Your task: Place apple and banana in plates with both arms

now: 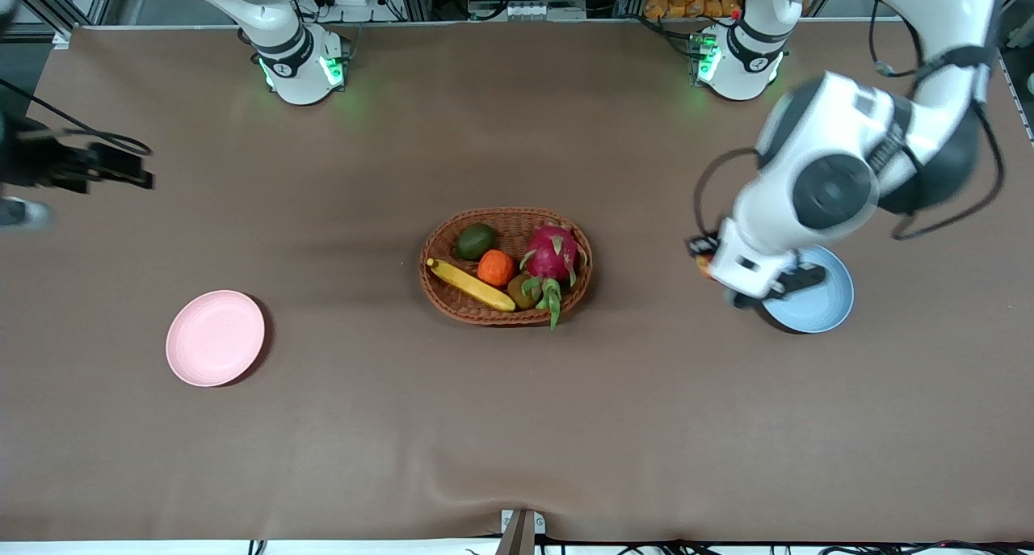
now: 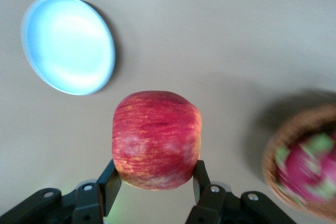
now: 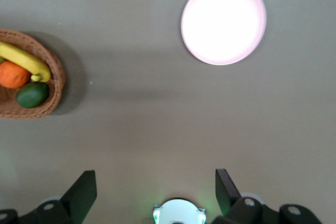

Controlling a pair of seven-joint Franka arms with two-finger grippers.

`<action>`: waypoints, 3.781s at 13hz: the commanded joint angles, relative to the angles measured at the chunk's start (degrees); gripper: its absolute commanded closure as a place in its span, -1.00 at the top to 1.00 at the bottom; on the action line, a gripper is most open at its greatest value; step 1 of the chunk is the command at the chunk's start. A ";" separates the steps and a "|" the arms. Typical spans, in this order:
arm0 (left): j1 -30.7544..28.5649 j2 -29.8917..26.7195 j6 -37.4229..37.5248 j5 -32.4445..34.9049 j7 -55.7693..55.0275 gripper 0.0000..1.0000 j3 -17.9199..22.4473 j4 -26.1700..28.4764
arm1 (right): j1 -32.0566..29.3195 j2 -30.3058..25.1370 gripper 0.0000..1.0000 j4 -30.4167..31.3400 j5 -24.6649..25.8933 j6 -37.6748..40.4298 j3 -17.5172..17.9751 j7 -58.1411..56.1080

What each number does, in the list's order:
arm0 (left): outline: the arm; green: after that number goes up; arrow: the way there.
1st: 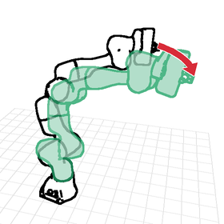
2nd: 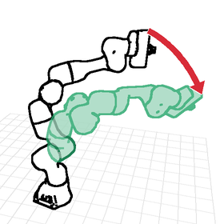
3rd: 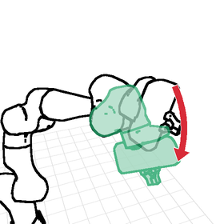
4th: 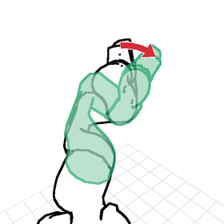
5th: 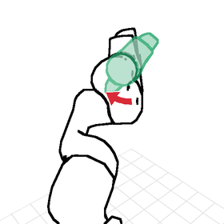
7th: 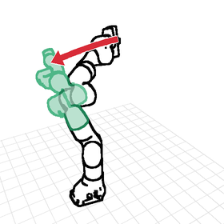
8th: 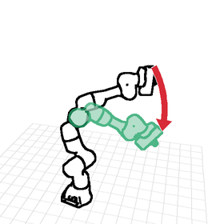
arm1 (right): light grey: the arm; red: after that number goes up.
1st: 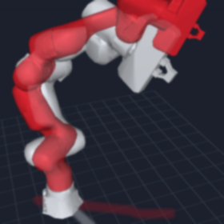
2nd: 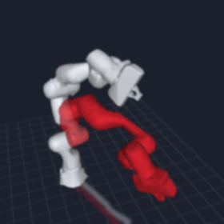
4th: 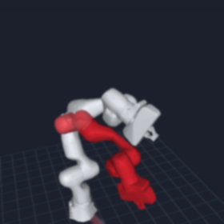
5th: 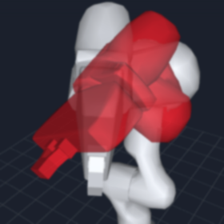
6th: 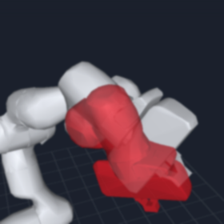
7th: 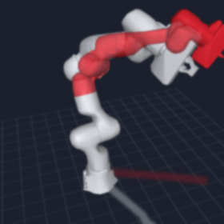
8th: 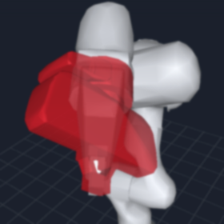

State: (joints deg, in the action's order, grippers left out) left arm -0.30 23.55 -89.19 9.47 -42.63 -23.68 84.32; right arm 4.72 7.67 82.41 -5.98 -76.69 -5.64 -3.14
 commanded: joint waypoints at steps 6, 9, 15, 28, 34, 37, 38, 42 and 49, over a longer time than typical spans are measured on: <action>-16.55 8.44 -5.09 9.77 -0.35 -1.00 -0.84 8.12 | 5.73 10.34 1.00 0.56 -14.04 -3.11 -0.25 -0.20; -18.59 8.88 -8.45 9.60 -0.44 -1.00 -0.84 12.17 | 10.55 11.41 1.00 7.74 -14.23 -12.39 -0.25 -0.37; -22.29 13.45 -8.98 9.95 -0.35 -0.24 -0.84 12.62 | 17.23 16.06 1.00 10.41 -14.14 -24.37 -0.25 -0.99; -21.23 2.39 -1.79 9.51 -0.62 1.00 -4.26 -3.18 | 26.73 22.83 1.00 10.49 -13.35 -35.37 -0.34 -0.99; -22.20 -4.03 0.16 6.89 12.62 1.00 -5.24 -6.00 | 30.52 23.71 1.00 10.49 -3.42 -37.04 -0.34 -1.08; -24.75 -5.17 0.16 3.10 20.72 1.00 -5.24 -7.86 | 31.48 24.76 1.00 10.49 -3.42 -38.70 -0.34 -1.08; -24.84 -6.14 0.16 2.92 22.66 1.00 -5.15 -7.86 | 31.57 25.03 1.00 10.49 -3.25 -39.32 -0.34 -1.08; -25.45 -10.44 0.25 1.09 23.99 1.00 -4.80 -7.86 | 31.58 25.73 0.52 10.93 -3.07 -39.67 -0.34 -1.08; -30.63 -12.47 2.53 -3.14 29.87 1.00 -5.06 -7.68 | 32.19 25.56 0.21 12.60 -3.07 -39.32 -0.34 -0.81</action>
State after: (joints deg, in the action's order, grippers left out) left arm -29.99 12.57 -87.48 7.44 -14.64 -28.43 76.03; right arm 35.83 33.67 93.83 -9.86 -115.94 -5.41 -3.83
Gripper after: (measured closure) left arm 0.000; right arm 0.383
